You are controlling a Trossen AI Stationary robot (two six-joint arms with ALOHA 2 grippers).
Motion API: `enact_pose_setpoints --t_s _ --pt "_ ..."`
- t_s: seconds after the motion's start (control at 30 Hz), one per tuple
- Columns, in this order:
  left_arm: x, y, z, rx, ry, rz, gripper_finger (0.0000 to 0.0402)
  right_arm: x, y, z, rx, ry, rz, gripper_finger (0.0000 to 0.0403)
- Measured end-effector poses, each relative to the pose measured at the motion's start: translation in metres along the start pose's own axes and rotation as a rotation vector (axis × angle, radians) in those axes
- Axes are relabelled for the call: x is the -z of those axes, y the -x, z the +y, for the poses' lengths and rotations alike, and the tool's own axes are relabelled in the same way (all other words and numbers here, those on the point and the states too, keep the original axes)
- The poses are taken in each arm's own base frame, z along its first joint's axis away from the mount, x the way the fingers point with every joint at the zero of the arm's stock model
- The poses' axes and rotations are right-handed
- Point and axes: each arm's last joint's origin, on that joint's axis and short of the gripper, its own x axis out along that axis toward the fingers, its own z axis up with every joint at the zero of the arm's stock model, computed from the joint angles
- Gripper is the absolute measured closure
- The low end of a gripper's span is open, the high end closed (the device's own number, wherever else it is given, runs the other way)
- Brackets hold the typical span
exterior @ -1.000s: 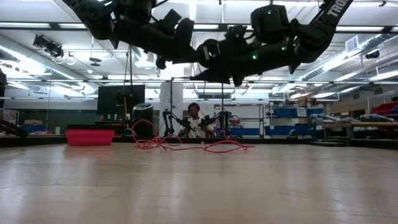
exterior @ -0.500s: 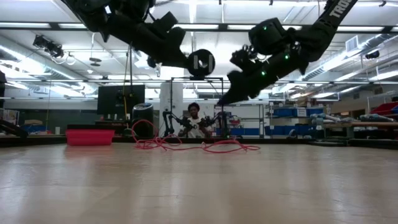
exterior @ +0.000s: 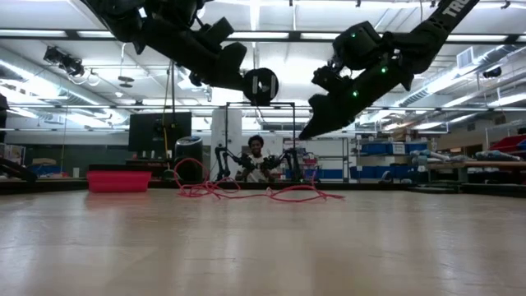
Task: Coil cords
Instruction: Coil the wire to the spool
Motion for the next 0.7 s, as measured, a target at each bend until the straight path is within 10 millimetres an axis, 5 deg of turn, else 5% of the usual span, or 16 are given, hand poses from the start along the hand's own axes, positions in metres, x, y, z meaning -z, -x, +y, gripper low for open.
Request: enact_pose_setpoints --t_s 0.7 --pt "-0.009 0.003 -0.007 0.069 0.064 -0.084 0.0401 0.023 -0.041 0.014 -0.194 -0.098 -0.065 0.0285"
